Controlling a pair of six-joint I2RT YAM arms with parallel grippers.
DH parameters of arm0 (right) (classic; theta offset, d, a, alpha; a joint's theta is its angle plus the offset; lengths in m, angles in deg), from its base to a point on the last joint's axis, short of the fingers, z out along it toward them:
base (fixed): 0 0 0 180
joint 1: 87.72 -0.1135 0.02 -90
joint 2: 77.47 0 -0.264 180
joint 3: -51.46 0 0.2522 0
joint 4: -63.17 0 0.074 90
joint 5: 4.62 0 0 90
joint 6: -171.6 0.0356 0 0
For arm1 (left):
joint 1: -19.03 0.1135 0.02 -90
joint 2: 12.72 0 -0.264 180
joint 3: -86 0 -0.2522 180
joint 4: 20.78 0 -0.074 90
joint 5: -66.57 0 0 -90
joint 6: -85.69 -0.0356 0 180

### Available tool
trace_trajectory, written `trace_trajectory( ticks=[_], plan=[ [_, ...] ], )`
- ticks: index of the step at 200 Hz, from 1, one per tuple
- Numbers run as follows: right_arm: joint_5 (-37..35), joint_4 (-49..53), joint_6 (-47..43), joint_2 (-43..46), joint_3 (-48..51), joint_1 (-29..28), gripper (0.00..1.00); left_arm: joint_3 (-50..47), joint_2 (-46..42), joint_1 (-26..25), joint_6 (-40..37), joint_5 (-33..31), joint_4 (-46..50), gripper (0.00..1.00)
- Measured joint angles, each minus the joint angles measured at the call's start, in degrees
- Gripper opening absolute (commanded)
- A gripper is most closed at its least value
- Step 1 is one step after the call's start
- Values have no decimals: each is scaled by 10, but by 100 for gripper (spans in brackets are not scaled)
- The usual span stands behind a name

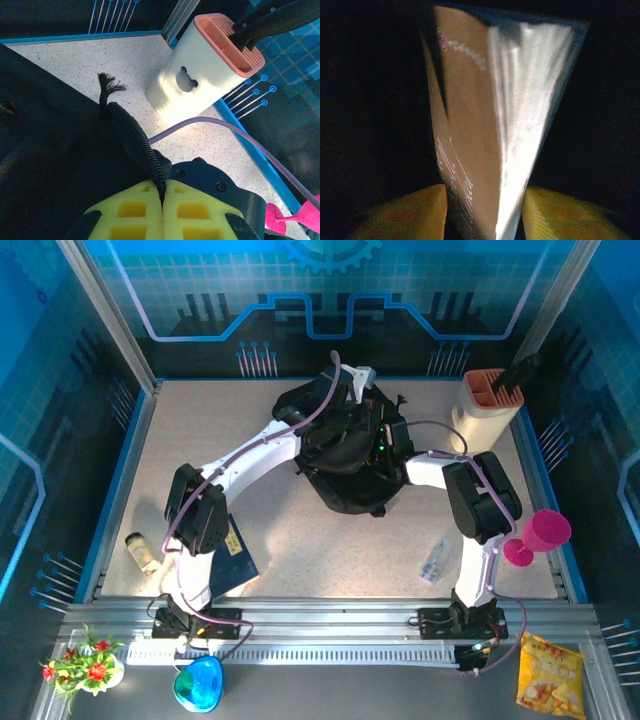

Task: Pack the student bag
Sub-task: Place the book in the student bag, then close the student bag at the top-center of the table.

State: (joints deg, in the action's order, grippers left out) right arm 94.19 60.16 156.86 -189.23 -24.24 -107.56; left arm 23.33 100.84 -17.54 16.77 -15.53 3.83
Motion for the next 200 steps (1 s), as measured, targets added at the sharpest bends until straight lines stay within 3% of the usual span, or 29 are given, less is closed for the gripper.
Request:
trace_trajectory(
  ticks=[60, 93, 125, 158, 200],
  plan=[
    [22, 24, -16, 40, 30, 3, 56, 0, 0, 3, 0, -1, 0, 2],
    [37, 37, -45, 177, 103, 17, 60, -9, -2, 7, 0, -2, 0, 3],
    [31, 79, -91, 326, 168, 50, 65, -36, -5, 9, 10, -2, 0, 11],
    [-20, 219, -171, 448, 202, 91, 78, -73, -8, 9, 25, 10, 1, 38],
    [-58, 359, -279, 525, 170, 124, 84, -179, -65, 15, 57, 14, 12, 70]
  ],
)
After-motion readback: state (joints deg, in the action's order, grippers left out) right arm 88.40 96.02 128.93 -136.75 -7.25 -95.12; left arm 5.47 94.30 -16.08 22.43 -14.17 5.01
